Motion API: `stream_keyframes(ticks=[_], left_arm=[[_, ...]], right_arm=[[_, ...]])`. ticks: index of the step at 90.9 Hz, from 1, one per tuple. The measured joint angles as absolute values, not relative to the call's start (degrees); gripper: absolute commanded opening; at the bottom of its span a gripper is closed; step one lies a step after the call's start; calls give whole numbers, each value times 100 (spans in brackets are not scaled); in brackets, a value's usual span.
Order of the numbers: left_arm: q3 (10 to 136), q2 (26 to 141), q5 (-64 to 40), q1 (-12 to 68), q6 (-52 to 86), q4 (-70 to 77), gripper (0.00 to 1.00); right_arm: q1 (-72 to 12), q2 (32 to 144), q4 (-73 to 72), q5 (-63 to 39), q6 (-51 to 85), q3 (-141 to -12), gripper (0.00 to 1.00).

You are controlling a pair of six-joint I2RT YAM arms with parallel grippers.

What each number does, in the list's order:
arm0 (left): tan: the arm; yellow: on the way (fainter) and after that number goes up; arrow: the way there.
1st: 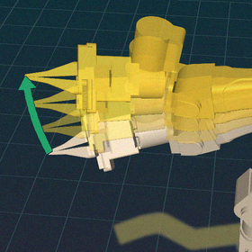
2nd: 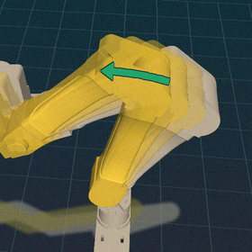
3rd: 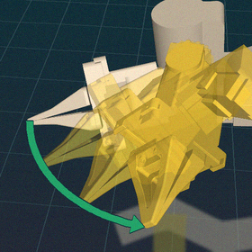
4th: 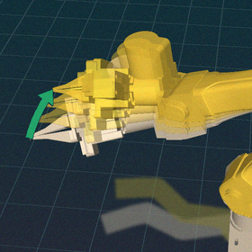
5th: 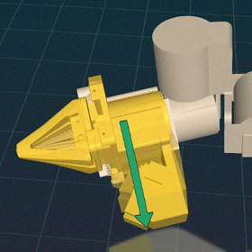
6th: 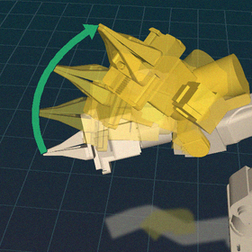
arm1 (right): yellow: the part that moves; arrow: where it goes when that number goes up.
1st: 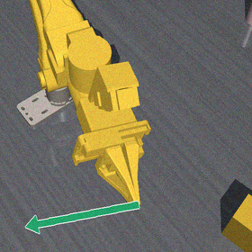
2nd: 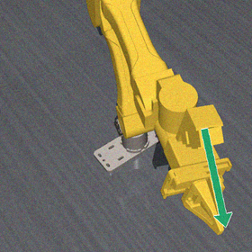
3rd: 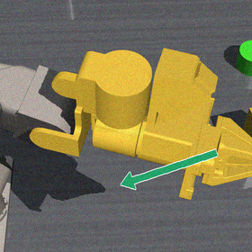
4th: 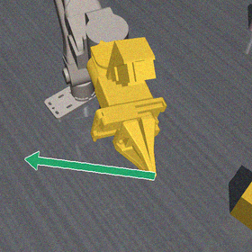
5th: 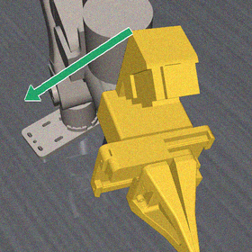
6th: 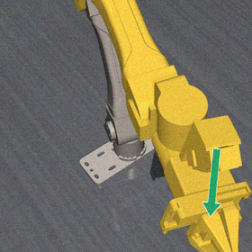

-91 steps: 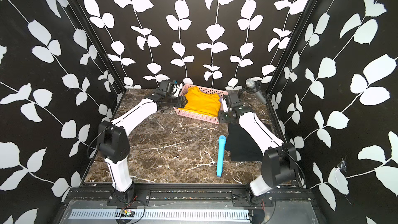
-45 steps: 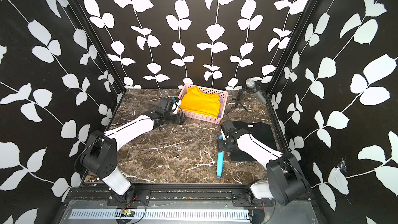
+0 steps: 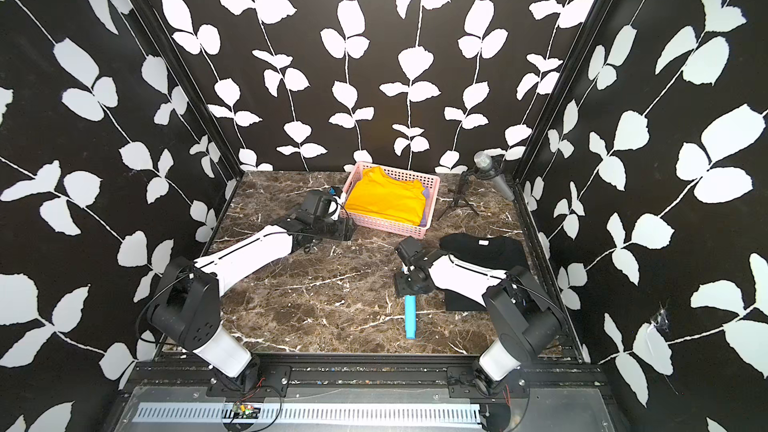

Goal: Put the folded t-shirts into the basket
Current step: Move the distractor to the center of the board, then move the T-shirt to the center of the board.

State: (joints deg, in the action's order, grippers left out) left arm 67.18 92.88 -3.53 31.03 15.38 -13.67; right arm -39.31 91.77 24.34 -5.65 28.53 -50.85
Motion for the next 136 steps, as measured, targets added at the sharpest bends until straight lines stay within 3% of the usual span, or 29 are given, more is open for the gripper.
stream_keyframes(ticks=[14,51,73,93,114,136], left_arm=[[6718,9288,-268,3098,1514,-1369,70],[6718,9288,-193,3070,1470,-1378,70],[6700,9275,-185,3070,1435,-1382,70],[6549,9209,-283,3070,1459,-1376,70],[6423,9174,-497,3072,1559,-1341,70],[6375,9174,-567,3072,1590,-1332,70]], right_arm=[[-4029,9548,2429,-397,2805,-5325,60],[-4029,9555,2309,-663,2720,-5376,72],[-3785,8407,2530,-672,2722,-5315,76],[-2891,7752,2919,-375,2591,-5299,72],[-2051,8359,3603,565,2290,-5299,67],[-1833,9290,3463,228,2158,-5301,60]])
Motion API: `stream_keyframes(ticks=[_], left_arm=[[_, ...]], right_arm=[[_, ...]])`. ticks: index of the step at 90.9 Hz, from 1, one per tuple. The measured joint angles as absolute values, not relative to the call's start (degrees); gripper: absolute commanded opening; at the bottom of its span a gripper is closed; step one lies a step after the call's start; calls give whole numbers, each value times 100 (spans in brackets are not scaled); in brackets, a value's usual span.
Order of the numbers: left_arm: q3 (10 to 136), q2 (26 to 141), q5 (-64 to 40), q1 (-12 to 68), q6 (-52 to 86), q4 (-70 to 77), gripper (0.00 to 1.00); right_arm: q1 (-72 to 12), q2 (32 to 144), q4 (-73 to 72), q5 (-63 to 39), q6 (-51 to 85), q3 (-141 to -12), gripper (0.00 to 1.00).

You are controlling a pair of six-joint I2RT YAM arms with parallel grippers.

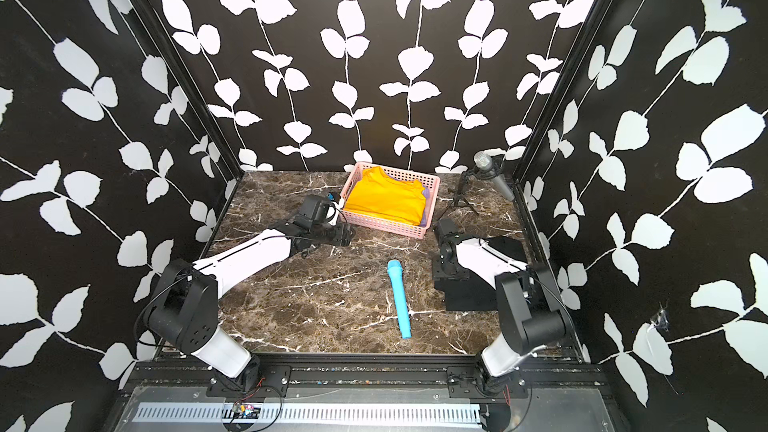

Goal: Put the folded t-shirts into the basket
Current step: Move the T-shirt to the center of the board.

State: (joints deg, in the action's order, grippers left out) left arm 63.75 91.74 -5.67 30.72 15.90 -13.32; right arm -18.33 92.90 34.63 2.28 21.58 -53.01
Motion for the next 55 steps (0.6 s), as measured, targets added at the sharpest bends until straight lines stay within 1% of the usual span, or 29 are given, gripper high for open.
stream_keyframes(ticks=[14,25,39,55], left_arm=[[6311,9161,-624,3072,1612,-1332,70],[6169,9070,-674,3072,1675,-1323,70],[5981,8903,-749,3096,1750,-1267,70],[5806,8783,-816,3168,1857,-1155,70]], right_arm=[[-1837,9417,3361,89,2178,-5312,47],[-1833,9275,3138,-158,2300,-5146,42],[-2043,9174,2845,-449,2567,-5011,42],[-2755,9174,2399,-906,3011,-4976,49]])
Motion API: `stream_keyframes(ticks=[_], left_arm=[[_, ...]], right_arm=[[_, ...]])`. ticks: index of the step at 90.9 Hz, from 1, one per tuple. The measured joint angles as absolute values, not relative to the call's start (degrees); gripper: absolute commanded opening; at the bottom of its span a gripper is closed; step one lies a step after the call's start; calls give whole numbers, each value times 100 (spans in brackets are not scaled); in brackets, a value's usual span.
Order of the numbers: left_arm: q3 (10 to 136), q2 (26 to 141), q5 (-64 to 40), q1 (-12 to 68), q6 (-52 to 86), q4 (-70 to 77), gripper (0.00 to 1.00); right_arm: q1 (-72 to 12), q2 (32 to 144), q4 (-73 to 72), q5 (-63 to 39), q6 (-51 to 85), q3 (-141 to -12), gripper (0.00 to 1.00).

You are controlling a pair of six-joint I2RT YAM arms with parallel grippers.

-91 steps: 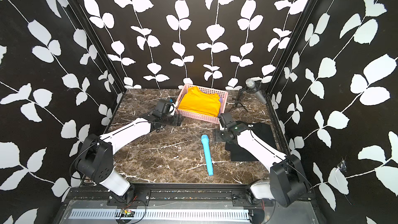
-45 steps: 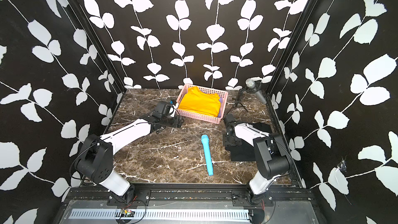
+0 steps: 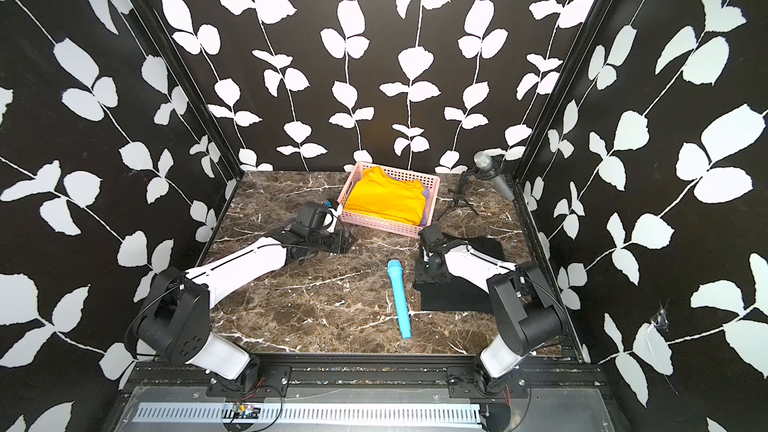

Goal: Put the folded t-shirts into the basket
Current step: Move the T-shirt to the center of the board.

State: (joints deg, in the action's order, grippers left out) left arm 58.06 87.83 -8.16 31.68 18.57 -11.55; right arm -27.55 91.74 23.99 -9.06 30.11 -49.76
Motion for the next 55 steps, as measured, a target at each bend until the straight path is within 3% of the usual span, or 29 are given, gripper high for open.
stream_keyframes(ticks=[30,55], left_arm=[[5979,9139,-928,3728,2043,-836,70],[7006,10243,-869,4543,2097,-585,69]], right_arm=[[-2886,8667,2808,-1090,3216,-5078,65],[-1658,8053,3232,-862,2770,-5347,72]])
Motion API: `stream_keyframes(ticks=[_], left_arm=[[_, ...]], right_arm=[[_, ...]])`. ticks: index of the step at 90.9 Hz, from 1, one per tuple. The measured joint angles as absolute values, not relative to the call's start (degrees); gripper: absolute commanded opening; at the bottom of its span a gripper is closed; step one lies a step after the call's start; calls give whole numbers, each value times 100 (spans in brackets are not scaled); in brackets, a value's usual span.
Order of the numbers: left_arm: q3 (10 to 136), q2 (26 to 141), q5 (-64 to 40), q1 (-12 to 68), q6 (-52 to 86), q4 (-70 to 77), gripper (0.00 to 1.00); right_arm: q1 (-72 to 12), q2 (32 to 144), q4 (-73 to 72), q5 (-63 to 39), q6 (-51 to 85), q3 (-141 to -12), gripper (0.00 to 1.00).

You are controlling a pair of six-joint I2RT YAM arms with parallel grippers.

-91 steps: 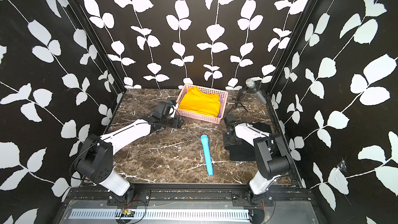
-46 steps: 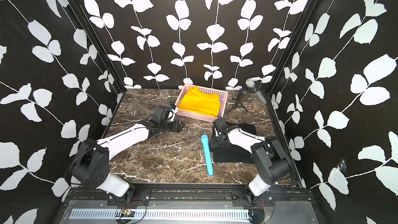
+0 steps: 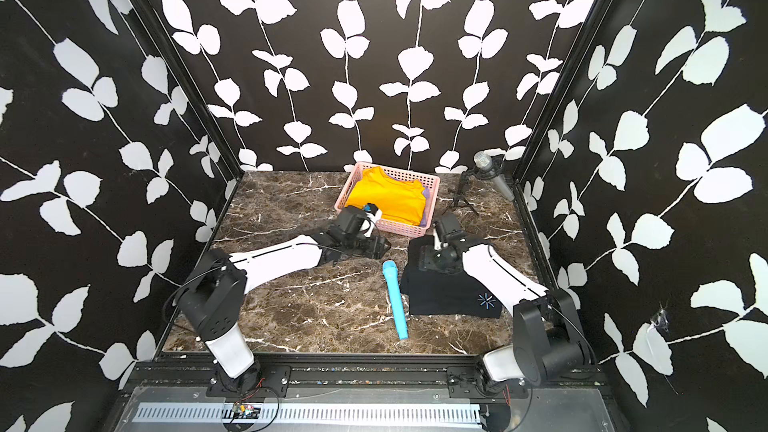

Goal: Put the folded t-shirts into the basket
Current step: Move the T-shirt to the center of the board, then pick up the T-shirt from the center of the board.

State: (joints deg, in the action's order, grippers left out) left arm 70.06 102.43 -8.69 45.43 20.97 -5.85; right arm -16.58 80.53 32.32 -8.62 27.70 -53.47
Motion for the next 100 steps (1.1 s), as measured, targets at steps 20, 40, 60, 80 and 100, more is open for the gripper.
stream_keyframes(ticks=[20,40,60,80,100], left_arm=[[7902,11257,-668,4910,2104,-550,70],[8812,12160,-344,5015,2091,-814,70],[9424,12724,-156,5063,2078,-1120,67],[9791,13098,-207,5113,2099,-1334,64],[10022,13266,-244,5151,2163,-1369,52]], right_arm=[[-357,8154,3245,-534,2456,-5568,76],[322,8833,3068,32,2270,-5944,79],[604,9529,2899,276,2128,-6326,79],[720,9988,2853,226,2023,-6567,79],[729,10315,2821,43,1984,-6718,77]])
